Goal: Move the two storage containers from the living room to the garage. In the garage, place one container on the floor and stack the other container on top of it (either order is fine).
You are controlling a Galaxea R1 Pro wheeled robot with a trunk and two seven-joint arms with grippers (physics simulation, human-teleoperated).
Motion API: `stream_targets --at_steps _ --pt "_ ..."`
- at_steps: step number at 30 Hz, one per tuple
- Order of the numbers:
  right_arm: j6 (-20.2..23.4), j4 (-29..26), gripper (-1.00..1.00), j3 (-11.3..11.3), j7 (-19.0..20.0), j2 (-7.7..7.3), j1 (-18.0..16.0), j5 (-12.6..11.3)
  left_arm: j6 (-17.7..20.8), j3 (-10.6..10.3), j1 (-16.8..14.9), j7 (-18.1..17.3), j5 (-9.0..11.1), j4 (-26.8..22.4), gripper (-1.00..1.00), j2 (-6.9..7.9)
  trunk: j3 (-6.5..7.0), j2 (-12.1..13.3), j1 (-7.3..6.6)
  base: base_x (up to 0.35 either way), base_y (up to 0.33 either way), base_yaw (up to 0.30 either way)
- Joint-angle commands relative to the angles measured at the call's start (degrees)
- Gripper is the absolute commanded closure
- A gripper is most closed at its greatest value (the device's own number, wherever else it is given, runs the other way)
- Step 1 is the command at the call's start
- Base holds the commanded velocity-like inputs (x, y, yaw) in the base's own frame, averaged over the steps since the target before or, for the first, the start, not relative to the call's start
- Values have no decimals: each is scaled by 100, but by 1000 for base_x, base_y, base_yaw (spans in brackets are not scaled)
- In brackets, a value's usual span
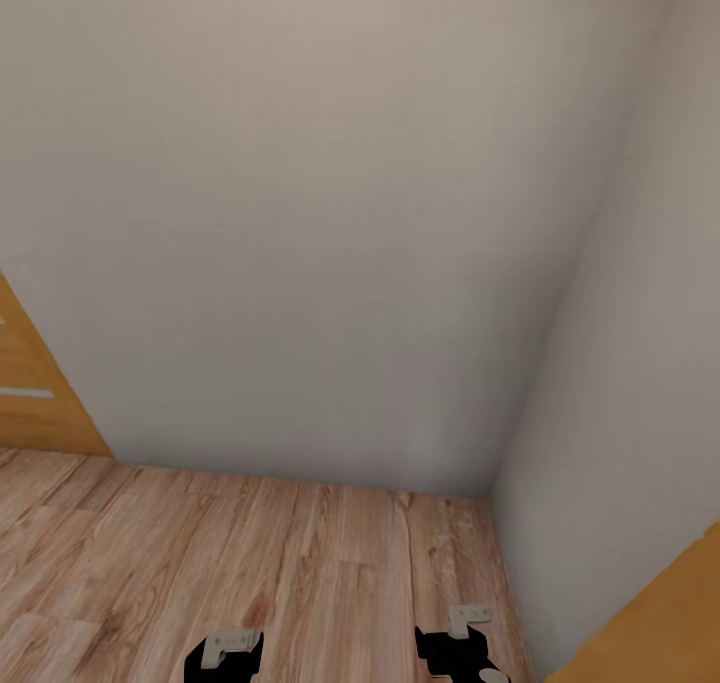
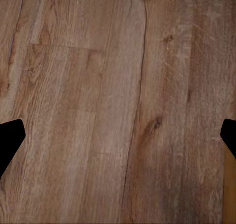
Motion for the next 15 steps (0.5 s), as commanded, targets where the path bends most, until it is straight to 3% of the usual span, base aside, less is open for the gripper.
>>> stream_targets --at_steps 1,10,15 --pt "-18 6 -100 9 -10 0 -3 4 -18 16 -4 -11 3 5 -100 -2 -5 -3 3 212 0 1" --pt "-18 6 -100 9 -10 0 -5 4 -18 16 -4 -11 3 5 -100 -2 -5 -3 3 50 0 6" --pt "-18 7 -100 9 -10 0 -3 4 -18 16 -4 -11 3 5 -100 -2 -5 -3 3 5 0 150"
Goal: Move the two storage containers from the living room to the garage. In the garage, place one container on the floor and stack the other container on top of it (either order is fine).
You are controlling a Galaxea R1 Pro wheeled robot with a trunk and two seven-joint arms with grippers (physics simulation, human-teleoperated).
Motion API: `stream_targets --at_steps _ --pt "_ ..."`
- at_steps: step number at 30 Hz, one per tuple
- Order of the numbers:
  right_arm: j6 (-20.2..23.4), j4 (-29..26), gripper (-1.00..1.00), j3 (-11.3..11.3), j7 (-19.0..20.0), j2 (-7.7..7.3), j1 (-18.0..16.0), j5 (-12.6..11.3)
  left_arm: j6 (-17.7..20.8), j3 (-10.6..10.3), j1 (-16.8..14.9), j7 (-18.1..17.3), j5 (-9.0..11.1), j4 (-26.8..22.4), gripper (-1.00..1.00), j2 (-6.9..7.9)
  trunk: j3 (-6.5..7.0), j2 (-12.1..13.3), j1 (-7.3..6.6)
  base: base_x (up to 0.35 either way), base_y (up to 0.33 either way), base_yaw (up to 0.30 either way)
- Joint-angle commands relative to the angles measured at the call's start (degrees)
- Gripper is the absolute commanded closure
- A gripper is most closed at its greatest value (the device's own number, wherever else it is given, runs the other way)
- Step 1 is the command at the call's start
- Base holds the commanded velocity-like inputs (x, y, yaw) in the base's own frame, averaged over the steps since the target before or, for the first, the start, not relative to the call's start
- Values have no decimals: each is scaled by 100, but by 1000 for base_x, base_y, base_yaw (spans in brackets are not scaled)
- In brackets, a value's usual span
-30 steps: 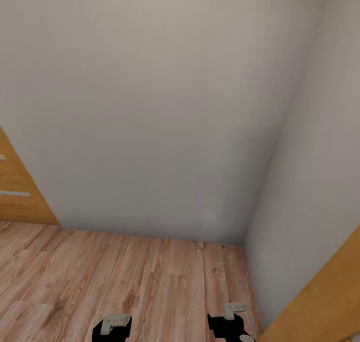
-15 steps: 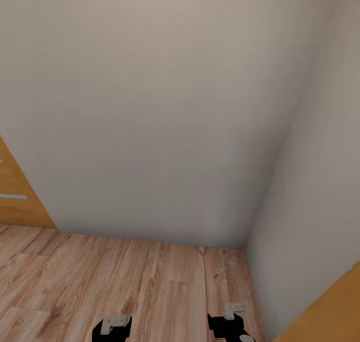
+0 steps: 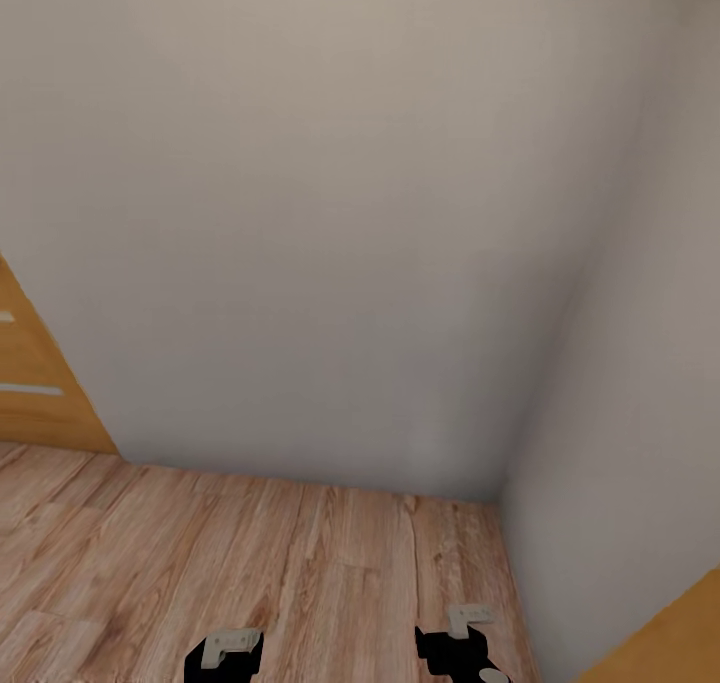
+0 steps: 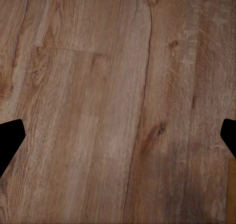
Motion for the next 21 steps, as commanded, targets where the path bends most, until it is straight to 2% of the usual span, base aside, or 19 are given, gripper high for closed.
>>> stream_targets --at_steps 1,7,16,21 --pt "-18 4 -100 10 -10 0 -4 4 -18 16 -5 -11 3 7 -100 -2 -5 -3 0 2 0 221" --pt "-18 4 -100 10 -10 0 -1 4 -18 18 -5 -11 3 7 -100 -2 -5 -3 0 1 0 195" --pt "-18 3 -100 10 -10 0 -6 4 -18 17 -5 -11 3 7 -100 -2 -5 -3 0 15 0 31" --pt "-18 3 -100 10 -10 0 -6 4 -18 16 -5 -11 3 7 -100 -2 -5 -3 0 219 0 3"
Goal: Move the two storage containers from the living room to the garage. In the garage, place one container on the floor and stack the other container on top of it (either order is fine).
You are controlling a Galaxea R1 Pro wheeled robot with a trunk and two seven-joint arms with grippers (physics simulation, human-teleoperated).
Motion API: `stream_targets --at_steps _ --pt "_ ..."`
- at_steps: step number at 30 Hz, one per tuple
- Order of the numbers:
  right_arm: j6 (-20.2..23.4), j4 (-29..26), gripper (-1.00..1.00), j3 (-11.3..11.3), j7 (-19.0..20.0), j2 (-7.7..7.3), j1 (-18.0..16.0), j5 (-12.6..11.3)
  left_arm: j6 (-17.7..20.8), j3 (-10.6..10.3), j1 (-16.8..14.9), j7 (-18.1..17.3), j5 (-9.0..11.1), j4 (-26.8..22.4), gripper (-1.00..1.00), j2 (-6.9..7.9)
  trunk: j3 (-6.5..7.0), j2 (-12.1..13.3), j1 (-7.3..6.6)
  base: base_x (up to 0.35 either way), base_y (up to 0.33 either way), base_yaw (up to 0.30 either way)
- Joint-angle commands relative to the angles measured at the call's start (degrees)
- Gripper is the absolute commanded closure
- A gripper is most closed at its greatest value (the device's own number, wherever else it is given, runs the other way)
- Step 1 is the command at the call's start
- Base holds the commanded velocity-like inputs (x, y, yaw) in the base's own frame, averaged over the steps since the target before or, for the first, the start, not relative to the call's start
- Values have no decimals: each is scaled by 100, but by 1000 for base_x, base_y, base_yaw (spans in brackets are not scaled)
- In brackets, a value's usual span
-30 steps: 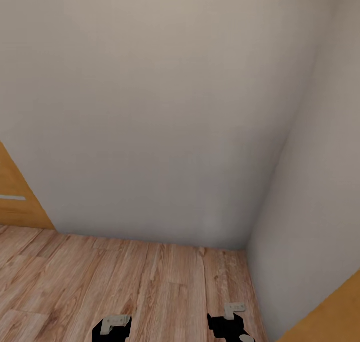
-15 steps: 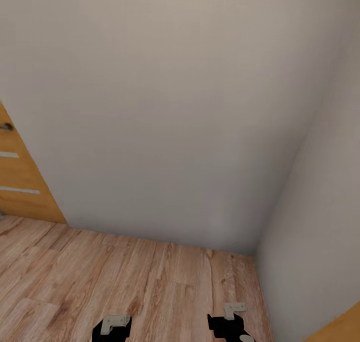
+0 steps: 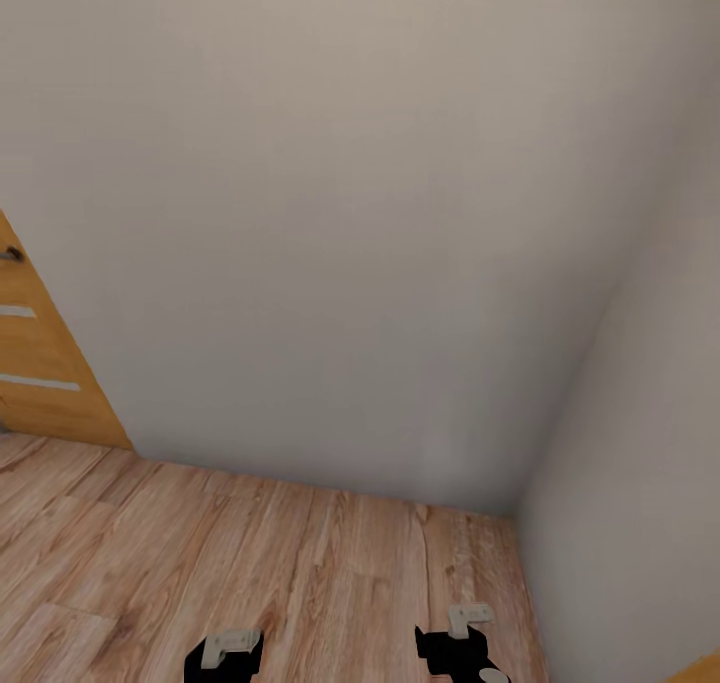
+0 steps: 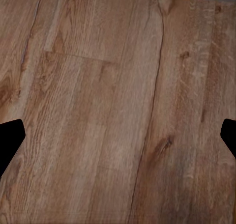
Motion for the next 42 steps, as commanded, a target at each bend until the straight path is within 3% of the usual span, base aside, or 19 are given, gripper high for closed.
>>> stream_targets --at_steps 1,10,32,42 --pt "-18 6 -100 9 -10 0 -4 4 -18 16 -4 -11 3 5 -100 -2 -5 -3 3 301 0 1" --pt "-18 6 -100 9 -10 0 0 5 -18 16 -4 -11 3 5 -100 -2 -5 -3 3 291 0 0" --pt "-18 6 -100 9 -10 0 -2 4 -18 16 -4 -11 3 5 -100 -2 -39 -3 3 28 0 117" --pt "-18 7 -100 9 -10 0 -1 4 -18 16 -4 -11 3 5 -100 -2 -40 -3 3 234 0 6"
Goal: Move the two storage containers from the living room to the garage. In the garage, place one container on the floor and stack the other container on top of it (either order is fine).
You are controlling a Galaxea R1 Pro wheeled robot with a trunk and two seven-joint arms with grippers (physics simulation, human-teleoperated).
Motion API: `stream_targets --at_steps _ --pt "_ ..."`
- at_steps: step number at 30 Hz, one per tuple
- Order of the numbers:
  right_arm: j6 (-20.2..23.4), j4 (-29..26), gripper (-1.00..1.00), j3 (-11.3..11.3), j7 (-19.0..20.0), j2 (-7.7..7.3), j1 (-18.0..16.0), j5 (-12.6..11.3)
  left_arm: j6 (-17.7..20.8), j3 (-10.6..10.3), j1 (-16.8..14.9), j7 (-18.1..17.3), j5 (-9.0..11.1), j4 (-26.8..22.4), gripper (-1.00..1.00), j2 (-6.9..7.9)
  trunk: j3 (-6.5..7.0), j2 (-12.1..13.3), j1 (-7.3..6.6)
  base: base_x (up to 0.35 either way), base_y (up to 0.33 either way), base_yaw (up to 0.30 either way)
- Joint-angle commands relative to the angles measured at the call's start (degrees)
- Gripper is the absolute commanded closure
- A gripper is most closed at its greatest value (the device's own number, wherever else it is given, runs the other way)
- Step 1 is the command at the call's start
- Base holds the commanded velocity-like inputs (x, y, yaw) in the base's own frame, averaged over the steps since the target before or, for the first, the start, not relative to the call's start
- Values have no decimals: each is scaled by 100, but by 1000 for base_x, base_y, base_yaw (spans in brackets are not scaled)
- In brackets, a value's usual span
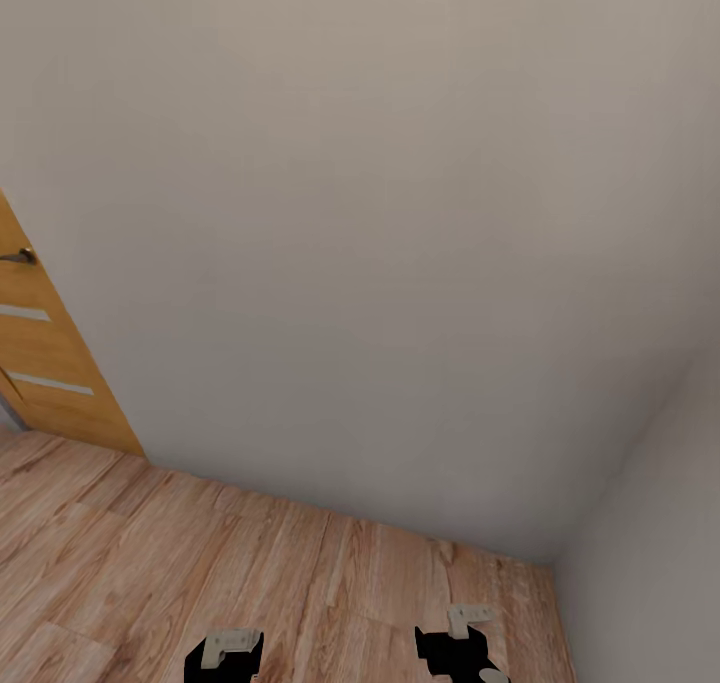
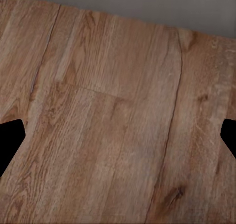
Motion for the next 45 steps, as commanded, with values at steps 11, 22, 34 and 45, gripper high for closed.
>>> stream_targets --at_steps 11,22,34,45 --pt "-18 6 -100 9 -10 0 -4 4 -18 16 -4 -11 3 5 -100 -2 -30 -3 3 68 0 208" --pt "-18 7 -100 9 -10 0 -2 4 -18 16 -4 -11 3 5 -100 -2 -66 -3 3 2 0 270" --pt "-18 9 -100 9 -10 0 -5 4 -18 16 -4 -11 3 5 -100 -2 -105 -3 3 0 0 271" --pt "-18 6 -100 9 -10 0 -3 4 -18 17 -4 -11 3 5 -100 -2 -139 -3 3 2 0 253"
